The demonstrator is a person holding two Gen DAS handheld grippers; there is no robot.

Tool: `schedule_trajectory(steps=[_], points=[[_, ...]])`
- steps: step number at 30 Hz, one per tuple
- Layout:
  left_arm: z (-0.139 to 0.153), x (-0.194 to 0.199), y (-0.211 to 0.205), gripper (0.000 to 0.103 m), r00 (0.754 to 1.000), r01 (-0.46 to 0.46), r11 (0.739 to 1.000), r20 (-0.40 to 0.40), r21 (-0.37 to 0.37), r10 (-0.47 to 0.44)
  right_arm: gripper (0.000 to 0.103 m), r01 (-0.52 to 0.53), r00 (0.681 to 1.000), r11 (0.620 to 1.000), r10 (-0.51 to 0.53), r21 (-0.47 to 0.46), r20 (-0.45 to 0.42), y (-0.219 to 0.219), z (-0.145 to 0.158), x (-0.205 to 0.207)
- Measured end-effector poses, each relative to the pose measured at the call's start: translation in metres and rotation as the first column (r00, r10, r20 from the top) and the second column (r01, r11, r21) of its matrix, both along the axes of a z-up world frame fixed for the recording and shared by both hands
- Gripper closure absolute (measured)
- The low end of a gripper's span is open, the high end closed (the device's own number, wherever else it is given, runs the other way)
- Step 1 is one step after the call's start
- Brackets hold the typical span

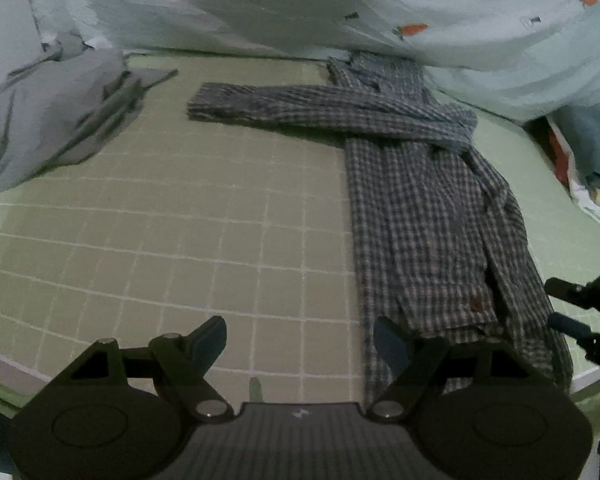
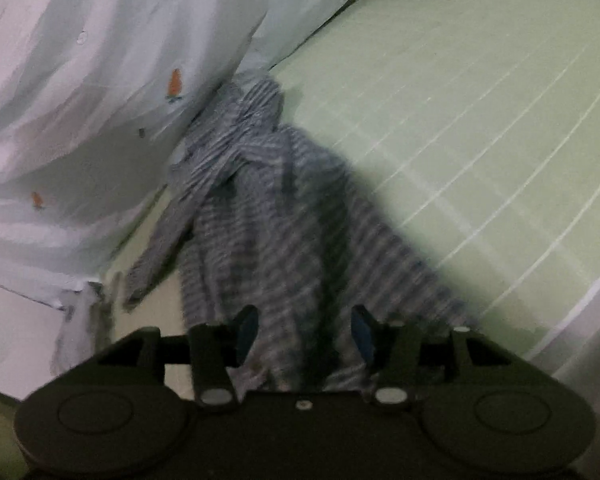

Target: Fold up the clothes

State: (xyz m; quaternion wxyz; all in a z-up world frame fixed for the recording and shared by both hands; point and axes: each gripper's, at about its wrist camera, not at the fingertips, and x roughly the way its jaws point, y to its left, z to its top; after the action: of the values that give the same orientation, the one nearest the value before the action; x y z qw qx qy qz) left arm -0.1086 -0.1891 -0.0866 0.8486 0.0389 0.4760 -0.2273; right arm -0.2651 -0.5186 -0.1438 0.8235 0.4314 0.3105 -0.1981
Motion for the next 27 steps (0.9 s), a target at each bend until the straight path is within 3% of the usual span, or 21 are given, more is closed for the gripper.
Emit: schedule_trajectory(steps=[6, 9, 11, 13, 15, 17, 18, 23, 27], points=[[-0.003, 0.001, -0.017, 0.022, 0.999, -0.041, 0.999, -0.014, 0.017, 0.041, 0.054, -0.040, 0.993, 0.989, 0.055, 0.143, -0.100, 0.003, -0.031, 0.009], [-0.004, 0.004, -0.028, 0.022, 0.996, -0.088, 0.996, -0.027, 0.027, 0.088, 0.055, -0.116, 0.987, 0.963, 0.139, 0.245, -0.077, 0.011, -0.034, 0.014], [-0.005, 0.007, -0.037, 0.022, 0.992, -0.119, 0.992, -0.041, 0.035, 0.120, 0.054, -0.152, 0.985, 0.953, 0.168, 0.261, -0.040, 0.007, -0.026, 0.019], [-0.004, 0.011, -0.046, 0.022, 0.986, -0.158, 0.987, -0.049, 0.039, 0.160, 0.048, -0.198, 0.977, 0.960, 0.209, 0.200, -0.035, -0.006, -0.013, 0.031], [0.000, 0.015, -0.056, 0.022, 0.980, -0.192, 0.981, -0.046, 0.040, 0.194, 0.035, -0.224, 0.972, 0.970, 0.230, 0.096, -0.052, -0.023, 0.003, 0.042], [0.003, 0.019, -0.066, 0.022, 0.974, -0.221, 0.974, -0.033, 0.044, 0.223, 0.008, -0.232, 0.972, 0.973, 0.231, -0.009, -0.054, -0.042, 0.016, 0.053], [0.005, 0.021, -0.070, 0.022, 0.972, -0.235, 0.971, -0.022, 0.046, 0.236, 0.001, -0.236, 0.972, 0.970, 0.234, -0.063, -0.035, -0.051, 0.022, 0.058], [0.011, 0.040, -0.075, 0.021, 0.949, -0.316, 0.947, 0.014, 0.060, 0.316, 0.000, -0.258, 0.962, 0.927, 0.273, -0.274, 0.020, -0.088, 0.042, 0.103], [0.015, 0.072, -0.069, 0.021, 0.925, -0.381, 0.923, -0.001, 0.051, 0.381, 0.000, -0.248, 0.962, 0.919, 0.270, -0.307, 0.032, -0.109, 0.056, 0.140]])
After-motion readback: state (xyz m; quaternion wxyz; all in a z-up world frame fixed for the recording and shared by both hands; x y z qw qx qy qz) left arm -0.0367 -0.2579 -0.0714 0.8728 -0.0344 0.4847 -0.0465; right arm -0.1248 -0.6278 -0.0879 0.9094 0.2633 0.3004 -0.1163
